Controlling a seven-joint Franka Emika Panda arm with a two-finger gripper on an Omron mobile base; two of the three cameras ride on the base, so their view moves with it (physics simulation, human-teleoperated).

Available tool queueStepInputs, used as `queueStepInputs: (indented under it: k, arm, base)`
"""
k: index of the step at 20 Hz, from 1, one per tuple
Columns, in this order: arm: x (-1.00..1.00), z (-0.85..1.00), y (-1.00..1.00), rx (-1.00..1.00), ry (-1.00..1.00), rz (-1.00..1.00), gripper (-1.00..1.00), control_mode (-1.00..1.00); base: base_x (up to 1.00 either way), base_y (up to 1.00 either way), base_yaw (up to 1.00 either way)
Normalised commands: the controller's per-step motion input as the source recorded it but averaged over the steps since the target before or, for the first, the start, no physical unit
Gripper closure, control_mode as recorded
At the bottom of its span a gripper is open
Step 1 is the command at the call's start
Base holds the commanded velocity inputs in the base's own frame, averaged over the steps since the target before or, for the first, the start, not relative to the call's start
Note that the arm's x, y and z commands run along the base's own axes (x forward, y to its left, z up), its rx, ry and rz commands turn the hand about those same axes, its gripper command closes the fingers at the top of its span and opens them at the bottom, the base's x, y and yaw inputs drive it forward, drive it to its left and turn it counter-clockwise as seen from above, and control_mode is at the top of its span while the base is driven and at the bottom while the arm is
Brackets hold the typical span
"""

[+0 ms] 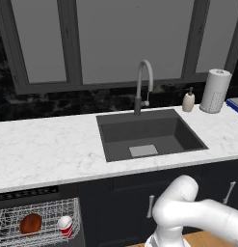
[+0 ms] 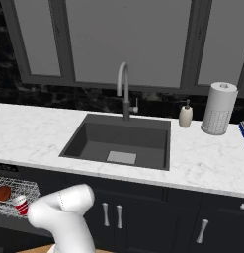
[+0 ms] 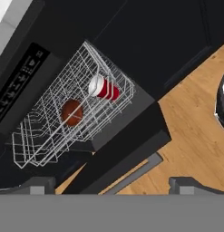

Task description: Pick up the cup and bowl from the counter, place them in the dishwasher, and close the dishwasher door.

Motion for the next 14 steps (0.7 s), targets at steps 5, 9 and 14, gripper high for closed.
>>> queueStepInputs:
  k: [5, 9, 14]
  arm:
    - [-0.12, -0.42, 0.51, 0.0, -0.05, -0.03, -1.0, -1.0]
    - [-0.03, -0.59, 0.42, 0.0, -0.04, -0.03, -1.0, -1.0]
    - [0.0, -0.69, 0.44, 0.0, -0.05, -0.04, -1.0, -1.0]
  base:
    - [0.0, 0.0, 0.0]
    - [0.0, 0.0, 0.0]
    - [0.0, 0.0, 0.0]
